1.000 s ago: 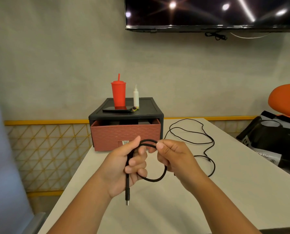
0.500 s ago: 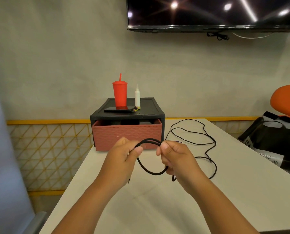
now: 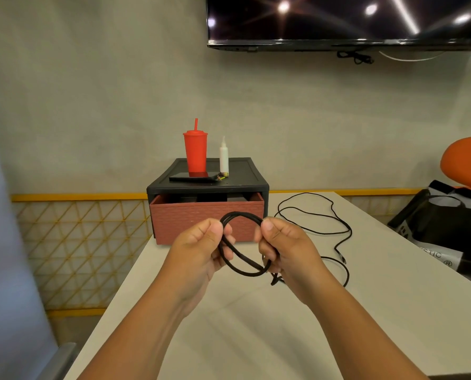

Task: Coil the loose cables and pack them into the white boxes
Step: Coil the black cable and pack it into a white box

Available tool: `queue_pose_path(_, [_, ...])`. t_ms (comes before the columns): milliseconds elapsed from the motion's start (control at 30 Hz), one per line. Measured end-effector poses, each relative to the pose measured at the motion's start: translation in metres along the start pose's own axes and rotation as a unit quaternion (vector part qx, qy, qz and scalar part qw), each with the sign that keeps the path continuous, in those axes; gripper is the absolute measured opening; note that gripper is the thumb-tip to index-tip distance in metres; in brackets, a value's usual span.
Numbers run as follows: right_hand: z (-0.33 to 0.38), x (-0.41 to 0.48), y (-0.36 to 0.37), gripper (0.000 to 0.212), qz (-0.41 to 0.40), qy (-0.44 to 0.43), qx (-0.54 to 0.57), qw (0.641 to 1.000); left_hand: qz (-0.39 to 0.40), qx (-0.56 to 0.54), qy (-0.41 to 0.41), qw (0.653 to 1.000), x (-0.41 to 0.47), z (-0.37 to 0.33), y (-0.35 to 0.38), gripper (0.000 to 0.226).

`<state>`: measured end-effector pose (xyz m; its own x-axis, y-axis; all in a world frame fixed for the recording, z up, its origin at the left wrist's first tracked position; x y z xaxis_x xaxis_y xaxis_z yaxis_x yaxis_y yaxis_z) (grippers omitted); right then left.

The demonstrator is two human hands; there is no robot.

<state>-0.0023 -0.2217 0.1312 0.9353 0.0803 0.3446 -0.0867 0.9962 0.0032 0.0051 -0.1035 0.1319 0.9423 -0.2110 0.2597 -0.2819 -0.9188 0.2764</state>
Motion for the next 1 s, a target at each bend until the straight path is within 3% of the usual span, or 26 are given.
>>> queue_pose_path(167, [0.000,0.000,-0.001,0.038,-0.005,0.003,-0.003,1.000,-0.030,-0.033,-0.004,0.999,-0.001,0.005,-0.002,0.033])
queue_pose_path(300, [0.002,0.001,0.000,0.036,-0.006,-0.005,0.019,1.000,-0.037,-0.140,-0.030,0.989,-0.003,0.008,0.001,0.029])
queue_pose_path(500, [0.000,-0.001,0.014,0.027,0.044,-0.002,0.058,0.997,-0.034,-0.340,-0.084,0.936,-0.004,0.020,0.007,0.010])
queue_pose_path(633, [0.000,-0.004,0.019,0.026,0.071,0.006,0.063,0.995,-0.043,-0.415,-0.101,0.903,-0.003,0.026,0.005,0.053])
queue_pose_path(667, [-0.001,-0.005,0.020,0.026,0.075,0.010,0.058,0.995,-0.043,-0.419,-0.098,0.902,-0.003,0.025,0.005,0.050])
queue_pose_path(767, [-0.005,-0.007,0.023,0.029,0.088,0.026,0.063,0.994,0.005,-0.396,-0.070,0.916,-0.001,0.015,0.014,0.005])
queue_pose_path(833, [-0.006,-0.008,0.023,0.029,0.088,0.031,0.072,0.993,0.034,-0.385,-0.064,0.920,-0.002,0.012,0.019,0.021])
queue_pose_path(933, [0.000,-0.004,0.012,0.030,0.055,0.010,0.074,0.996,0.054,-0.333,-0.078,0.938,-0.004,0.010,0.022,0.018])
queue_pose_path(1000, [0.006,-0.001,0.000,0.032,0.016,-0.006,0.064,0.998,0.051,-0.239,-0.087,0.966,-0.005,0.014,0.018,0.021])
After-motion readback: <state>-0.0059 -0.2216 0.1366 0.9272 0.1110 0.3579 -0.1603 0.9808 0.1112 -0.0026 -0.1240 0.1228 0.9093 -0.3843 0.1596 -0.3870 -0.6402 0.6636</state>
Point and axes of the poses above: each hand's wrist, its own x-axis towards the middle knuckle, its own y-axis out of the palm, z = x × y, the point moved 10 cm from there along x, towards the middle knuckle, and after that the axes turned 2 degrees about -y, right-handed, at the moved point
